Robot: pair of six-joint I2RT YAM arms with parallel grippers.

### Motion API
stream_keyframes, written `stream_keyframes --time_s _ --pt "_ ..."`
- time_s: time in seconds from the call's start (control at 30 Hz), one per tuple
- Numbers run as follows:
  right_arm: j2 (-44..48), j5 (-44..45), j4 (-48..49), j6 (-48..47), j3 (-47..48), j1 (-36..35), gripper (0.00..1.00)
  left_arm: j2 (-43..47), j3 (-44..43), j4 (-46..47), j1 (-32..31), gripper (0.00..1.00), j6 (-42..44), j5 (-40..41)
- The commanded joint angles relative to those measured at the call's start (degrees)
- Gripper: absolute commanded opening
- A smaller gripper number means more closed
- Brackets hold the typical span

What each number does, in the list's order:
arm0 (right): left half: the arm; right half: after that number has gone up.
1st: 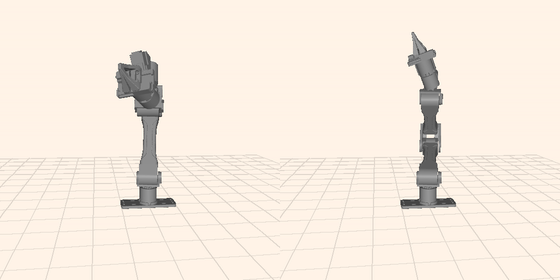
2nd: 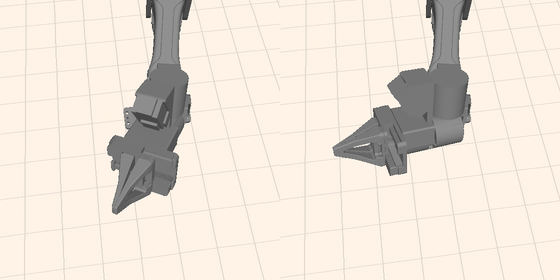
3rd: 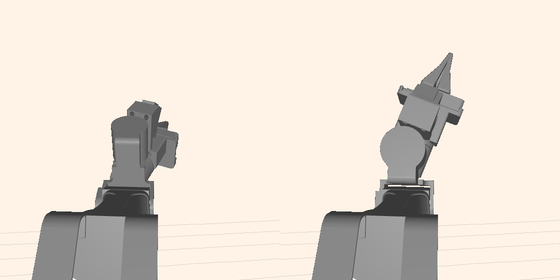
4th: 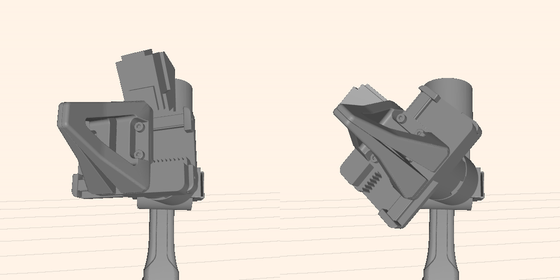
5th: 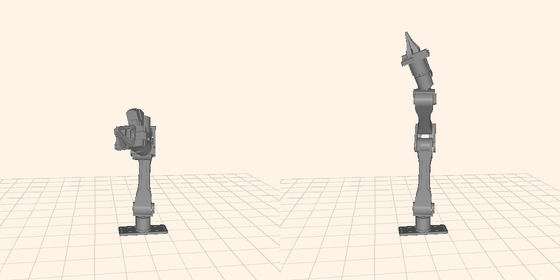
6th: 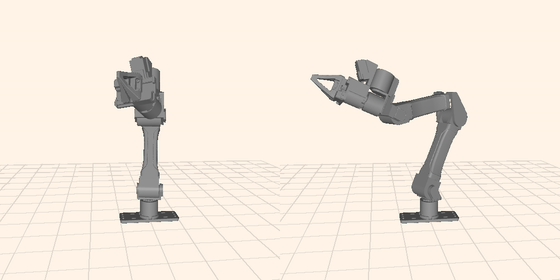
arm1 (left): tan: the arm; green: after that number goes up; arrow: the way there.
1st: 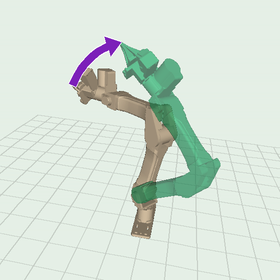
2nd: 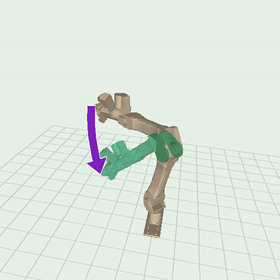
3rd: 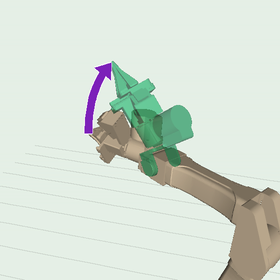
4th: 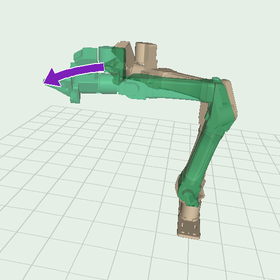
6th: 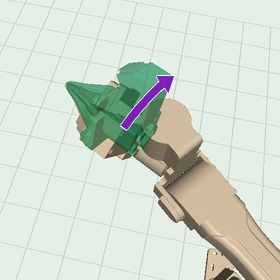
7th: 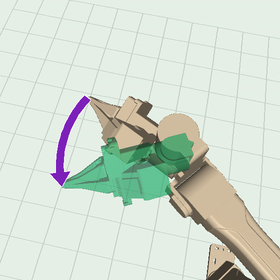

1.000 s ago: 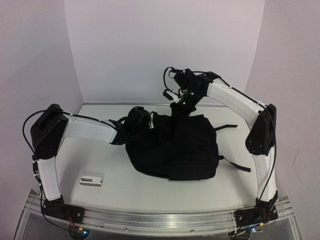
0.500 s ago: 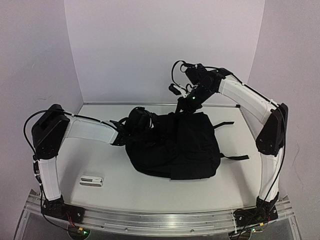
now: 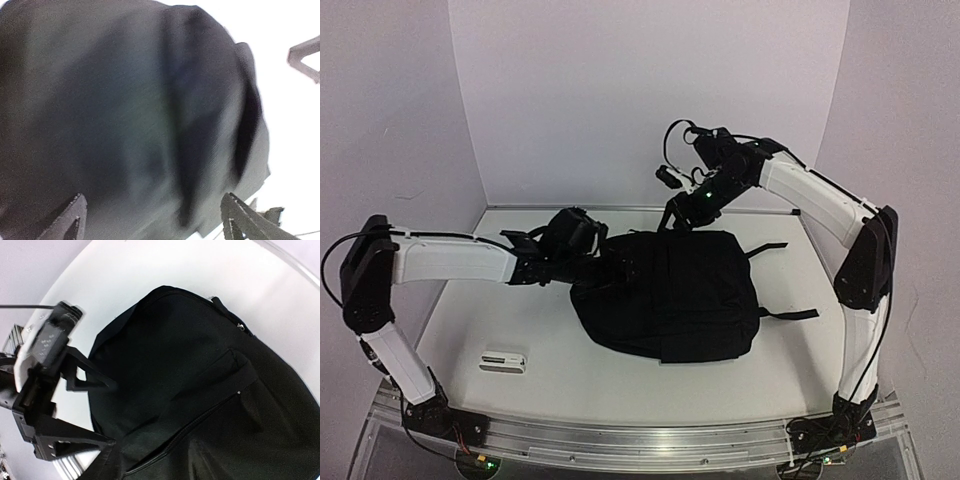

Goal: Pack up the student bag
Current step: Pick up the stationery from the center of the board.

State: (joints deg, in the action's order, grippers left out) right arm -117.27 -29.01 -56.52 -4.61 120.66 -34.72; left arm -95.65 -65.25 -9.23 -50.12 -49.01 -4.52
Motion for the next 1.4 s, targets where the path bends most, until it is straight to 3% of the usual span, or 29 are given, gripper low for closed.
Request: stream_keyframes --time_s 0.0,0.23,0.4,0.53,0.73,1.2,1.37 --pt "5.48 -2.67 1.41 -0.19 -1.78 -0.22 0.73 8.88 6.18 -17.83 0.87 0.99 -3.06 7.91" --pt "6.06 -4.13 2.24 -0.52 -4.89 -0.27 0.84 24.86 21.8 -27.24 0.08 1.0 -26.29 10.83" --pt "5.43 -4.55 2.62 -0.76 -5.43 -0.26 0.88 38.04 29.02 -37.28 -5.13 1.0 -41.32 16.78" --pt "5.12 -4.55 2.95 -0.67 -5.7 -0.26 0.89 39.71 29.73 -44.75 -5.87 1.0 -46.32 18.71" --pt "5.76 -4.07 3.23 -0.58 -6.48 -0.26 0.9 34.63 29.72 -48.98 -5.88 1.0 -55.81 20.46" --pt "7.54 -4.0 3.22 0.02 -7.95 -0.28 0.91 35.16 39.27 -31.68 -4.78 1.0 -58.79 29.14" --pt "7.48 -4.13 3.25 0.28 -7.52 -0.29 0.91 32.87 39.2 -26.95 -1.69 1.0 -55.58 31.04"
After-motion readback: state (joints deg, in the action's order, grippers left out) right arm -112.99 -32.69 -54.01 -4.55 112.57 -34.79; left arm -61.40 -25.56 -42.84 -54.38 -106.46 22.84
